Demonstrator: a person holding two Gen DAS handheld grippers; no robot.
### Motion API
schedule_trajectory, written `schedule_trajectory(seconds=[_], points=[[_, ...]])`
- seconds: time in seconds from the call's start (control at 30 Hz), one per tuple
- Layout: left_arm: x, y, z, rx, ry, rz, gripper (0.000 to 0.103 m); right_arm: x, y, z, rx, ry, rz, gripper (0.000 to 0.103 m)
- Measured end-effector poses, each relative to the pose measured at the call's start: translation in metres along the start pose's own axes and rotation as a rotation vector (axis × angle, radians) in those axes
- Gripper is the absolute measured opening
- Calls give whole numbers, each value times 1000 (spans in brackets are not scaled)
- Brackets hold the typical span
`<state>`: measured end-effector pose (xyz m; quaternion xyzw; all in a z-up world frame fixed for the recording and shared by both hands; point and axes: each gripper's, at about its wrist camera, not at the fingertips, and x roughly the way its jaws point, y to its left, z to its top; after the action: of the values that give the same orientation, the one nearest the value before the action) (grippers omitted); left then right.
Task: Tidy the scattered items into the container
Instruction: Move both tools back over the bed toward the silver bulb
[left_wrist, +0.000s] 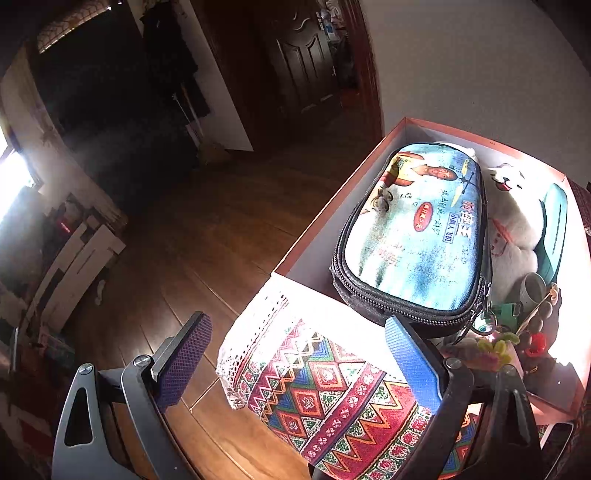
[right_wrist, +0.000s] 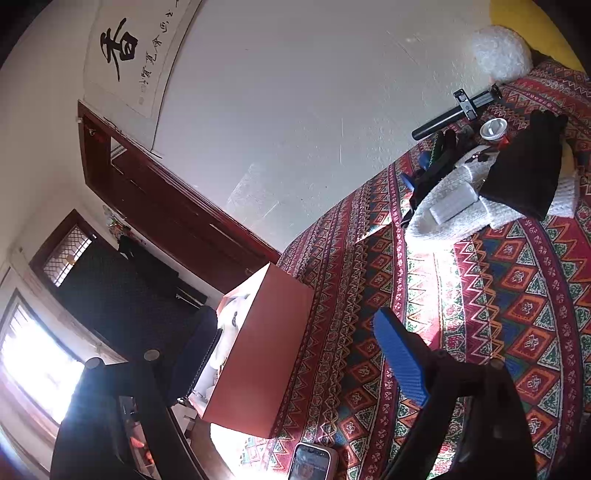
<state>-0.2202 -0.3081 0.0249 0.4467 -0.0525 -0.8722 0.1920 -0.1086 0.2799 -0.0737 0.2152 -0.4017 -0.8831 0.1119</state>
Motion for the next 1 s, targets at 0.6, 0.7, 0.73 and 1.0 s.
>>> schedule_trajectory(seconds=[0.6,0.7,0.73,1.0], points=[[-113,-19,1,53,-137,-173,96,-46,-39,28,104,-149,-11,88],[-145,-62,0,104,-133,-388,96,-59,-56,35,150,-196,-16,88],[-153,-81,0,130,-131,-436,96,-63,-63,38,170,-208,-13,88],[-198,-258,-1,339,-127,-625,96,-99,-133,53,381,-339,-28,88]])
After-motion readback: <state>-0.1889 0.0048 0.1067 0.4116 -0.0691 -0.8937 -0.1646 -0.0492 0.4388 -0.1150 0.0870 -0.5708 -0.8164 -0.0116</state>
